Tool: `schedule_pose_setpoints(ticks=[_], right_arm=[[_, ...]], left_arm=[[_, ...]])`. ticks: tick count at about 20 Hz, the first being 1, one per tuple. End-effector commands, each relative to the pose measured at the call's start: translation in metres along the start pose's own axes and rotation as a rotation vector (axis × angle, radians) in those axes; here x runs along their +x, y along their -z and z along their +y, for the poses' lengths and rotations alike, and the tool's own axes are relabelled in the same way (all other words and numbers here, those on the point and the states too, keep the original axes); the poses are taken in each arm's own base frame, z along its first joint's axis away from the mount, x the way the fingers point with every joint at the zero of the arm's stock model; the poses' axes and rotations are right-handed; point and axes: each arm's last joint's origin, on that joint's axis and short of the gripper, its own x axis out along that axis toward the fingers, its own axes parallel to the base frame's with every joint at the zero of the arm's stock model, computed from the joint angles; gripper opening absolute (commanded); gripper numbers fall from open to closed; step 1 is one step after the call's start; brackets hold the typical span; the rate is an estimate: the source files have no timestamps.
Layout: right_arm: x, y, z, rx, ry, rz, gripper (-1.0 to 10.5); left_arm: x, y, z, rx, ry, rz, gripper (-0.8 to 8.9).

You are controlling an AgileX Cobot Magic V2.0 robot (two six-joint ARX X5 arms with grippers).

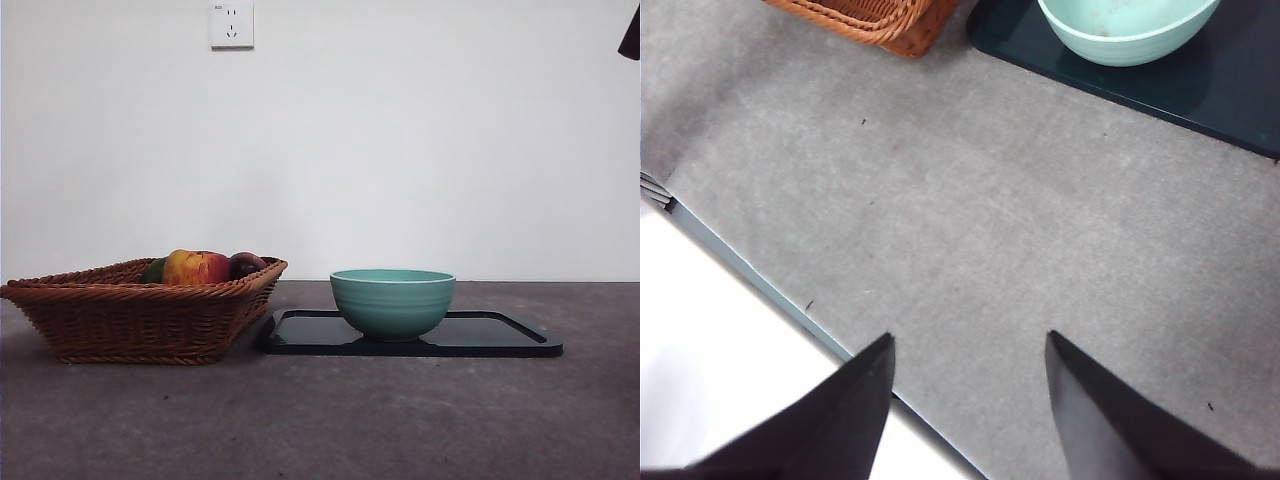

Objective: Pick up the wifruite, put it on the bowl, pick up the plate, put it on desk

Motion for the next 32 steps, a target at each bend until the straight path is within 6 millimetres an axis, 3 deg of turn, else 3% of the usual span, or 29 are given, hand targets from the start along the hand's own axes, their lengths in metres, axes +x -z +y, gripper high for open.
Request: schedule_pose_setpoints(ticks=[1,9,13,23,26,29,32], right_arm=[[-0.001,-0.004,0.002,-0.005,-0.01,-0.02,2.4],[-0.001,-0.006,0.003,-0.013,-0.017,-0.048,2.4],[-0.001,-0.007,0.003,-0.014,-0.017,-0.051,2.4],[-0.001,-0.007,0.003,-0.012,-0.016,-0.058,2.4],[-0.001,-0.007,0.003,-0.012,-0.016,-0.058,2.4],[-0.001,-0.007,0.003,-0.011,-0.016,-0.058,2.4],[-0.001,-0.007,0.003,-0.011,-0.016,-0.058,2.4]], left_arm=[[0.015,0.015,0.008,-0.072,-0.026,0.045,1.5],[0.091,0.104,0.033,-0.253,-0.181,0.107,1.5],[0.118,0.133,0.041,-0.251,-0.24,0.118,1.5],[0.192,0.169,0.053,-0.189,-0.259,0.268,1.53],[0.2,0.175,0.054,-0.188,-0.262,0.293,1.64],[0.2,0.176,0.054,-0.19,-0.263,0.297,3.54],[0.2,0.178,0.052,-0.192,-0.263,0.323,3.55]])
